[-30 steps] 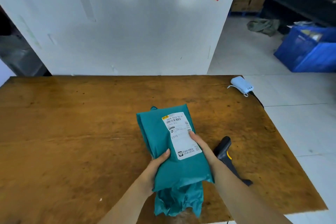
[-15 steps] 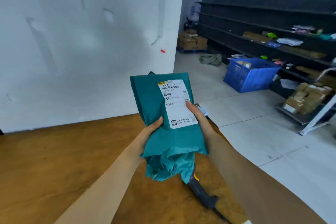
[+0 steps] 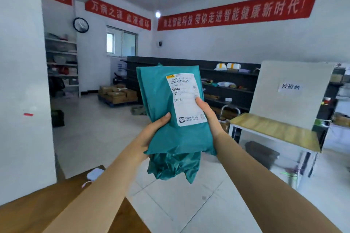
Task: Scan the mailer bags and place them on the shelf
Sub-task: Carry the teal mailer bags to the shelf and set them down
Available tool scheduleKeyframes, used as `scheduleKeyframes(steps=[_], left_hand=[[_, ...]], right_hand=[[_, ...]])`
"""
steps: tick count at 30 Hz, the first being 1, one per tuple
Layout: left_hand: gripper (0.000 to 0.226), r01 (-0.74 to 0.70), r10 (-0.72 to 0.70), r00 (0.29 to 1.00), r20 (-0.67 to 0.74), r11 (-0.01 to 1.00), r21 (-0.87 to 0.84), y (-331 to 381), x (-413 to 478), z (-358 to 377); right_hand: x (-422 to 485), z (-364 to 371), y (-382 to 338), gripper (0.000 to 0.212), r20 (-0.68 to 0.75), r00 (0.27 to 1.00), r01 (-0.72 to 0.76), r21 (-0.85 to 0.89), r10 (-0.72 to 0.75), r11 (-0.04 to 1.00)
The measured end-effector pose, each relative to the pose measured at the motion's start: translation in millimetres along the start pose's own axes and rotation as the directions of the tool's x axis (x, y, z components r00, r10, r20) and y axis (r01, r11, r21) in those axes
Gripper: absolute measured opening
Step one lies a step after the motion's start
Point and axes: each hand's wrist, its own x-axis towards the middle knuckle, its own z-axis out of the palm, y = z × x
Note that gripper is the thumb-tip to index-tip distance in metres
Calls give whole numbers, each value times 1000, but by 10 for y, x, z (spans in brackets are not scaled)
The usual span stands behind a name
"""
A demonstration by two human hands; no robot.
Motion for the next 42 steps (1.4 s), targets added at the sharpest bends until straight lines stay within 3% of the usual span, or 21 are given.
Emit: scheduleKeyframes(steps=[6, 11, 16, 19, 23, 26, 28, 32, 35, 39, 42], left_hand=[[98, -23, 24, 999, -27, 999, 27, -479, 1081, 724], [93, 7, 0, 997, -83, 996, 86, -698, 1920, 726], [71, 1, 12, 993, -117, 994, 108, -709, 2576, 210], [81, -50, 73, 984, -163, 989, 140, -589, 2985, -236], [71, -92, 135, 958, -252, 981, 173, -318, 3493, -803], [89, -129, 180, 946, -271, 972, 194, -119, 3826, -1183], [89, -145, 207, 928, -311, 967, 211, -8, 4018, -1431], [74, -133, 257, 845, -469, 950, 281, 238, 4372, -1941], [78, -136, 325, 770, -549, 924, 357, 427, 4593, -2344], [87, -187, 423, 622, -659, 898, 399, 677, 4806, -2896], [72, -211, 467, 492, -734, 882, 420, 849, 4941, -3209]], right_hand=[[241, -1323, -459, 34, -3, 1000, 22, 34, -22, 999], [794, -2030, -549, 35, 20, 999, 23, 92, -25, 995], [1734, -2268, -378, 33, 81, 997, -18, 92, 10, 996], [2481, -2267, -236, 38, 98, 994, -62, 68, 55, 996], [3432, -2168, -168, 38, 157, 979, -138, 53, 128, 989], [4063, -2097, -149, 39, 258, 956, -156, 46, 139, 987], [4484, -2046, -96, 36, 315, 937, -180, 55, 154, 982], [5384, -1872, 82, 42, 444, 884, -197, 67, 147, 978], [6049, -1714, 267, 39, 564, 814, -217, 72, 140, 974], [6883, -1386, 518, 39, 703, 685, -296, 31, 189, 955], [7434, -1082, 594, 33, 792, 578, -328, 6, 196, 945]])
